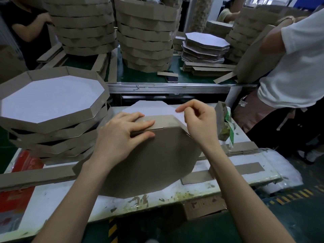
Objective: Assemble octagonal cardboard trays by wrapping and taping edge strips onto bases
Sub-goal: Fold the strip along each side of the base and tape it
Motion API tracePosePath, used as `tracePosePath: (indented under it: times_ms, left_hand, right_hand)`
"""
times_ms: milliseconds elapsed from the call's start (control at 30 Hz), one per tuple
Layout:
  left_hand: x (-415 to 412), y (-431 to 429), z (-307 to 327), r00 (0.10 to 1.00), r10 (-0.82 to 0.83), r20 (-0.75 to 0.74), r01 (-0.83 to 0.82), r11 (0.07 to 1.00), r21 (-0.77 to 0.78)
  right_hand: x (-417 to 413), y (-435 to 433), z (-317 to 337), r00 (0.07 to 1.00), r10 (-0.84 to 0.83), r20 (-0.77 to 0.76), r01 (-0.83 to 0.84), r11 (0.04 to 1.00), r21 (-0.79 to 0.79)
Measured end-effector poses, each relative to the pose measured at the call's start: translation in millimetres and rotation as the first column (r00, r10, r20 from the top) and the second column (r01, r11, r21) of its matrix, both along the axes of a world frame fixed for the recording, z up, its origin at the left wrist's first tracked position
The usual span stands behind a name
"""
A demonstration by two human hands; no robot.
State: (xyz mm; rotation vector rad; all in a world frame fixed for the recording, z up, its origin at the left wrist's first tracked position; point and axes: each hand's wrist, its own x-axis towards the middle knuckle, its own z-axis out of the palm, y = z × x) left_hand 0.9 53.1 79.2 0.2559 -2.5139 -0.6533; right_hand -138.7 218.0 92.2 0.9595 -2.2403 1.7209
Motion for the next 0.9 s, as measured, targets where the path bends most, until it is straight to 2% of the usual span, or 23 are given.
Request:
tracePosePath:
  times_ms: [67,133,200,267,333,400,533,700,833,900]
  left_hand:
    - [0.0,-0.4,-1.4,1.000,0.003,0.024,-0.002,1.000,-0.025]
    - [0.7,-1.5,-1.3,0.997,-0.006,0.073,0.010,0.999,-0.053]
    - [4.2,-4.8,0.0,0.988,-0.014,0.153,0.031,0.994,-0.107]
    - [7.7,-8.3,1.4,0.972,0.031,0.234,0.024,0.973,-0.230]
    - [5.1,-5.8,4.6,0.950,0.147,0.276,-0.023,0.913,-0.407]
    - [-8.7,6.6,11.1,0.942,0.198,0.270,-0.053,0.885,-0.463]
    - [-44.2,35.5,16.0,0.962,0.071,0.265,0.037,0.923,-0.384]
    - [-36.1,26.6,18.0,0.968,0.083,0.239,0.008,0.934,-0.356]
    - [-5.8,7.0,17.7,0.994,0.035,0.100,-0.022,0.991,-0.131]
    - [4.1,-1.3,9.1,0.999,0.019,0.051,-0.018,1.000,-0.026]
  right_hand:
    - [-13.8,-3.0,-1.1,1.000,0.022,-0.018,-0.019,0.988,0.151]
    - [-25.5,-3.3,-4.0,0.993,0.102,0.053,-0.114,0.930,0.349]
    - [-29.6,-1.3,-7.9,0.970,0.187,0.154,-0.238,0.856,0.459]
    - [-29.0,0.4,-12.5,0.948,0.234,0.216,-0.311,0.828,0.467]
    - [-27.9,0.5,-15.3,0.947,0.245,0.205,-0.314,0.831,0.459]
    - [-26.6,-1.9,-15.0,0.951,0.260,0.166,-0.307,0.831,0.463]
    - [-26.7,-4.0,-12.2,0.942,0.313,0.125,-0.335,0.834,0.439]
    - [-45.7,17.8,-8.3,0.917,0.334,0.216,-0.398,0.797,0.454]
    - [-49.5,26.3,12.3,0.840,0.452,0.299,-0.541,0.729,0.419]
    - [-48.1,18.9,25.5,0.826,0.499,0.263,-0.563,0.699,0.442]
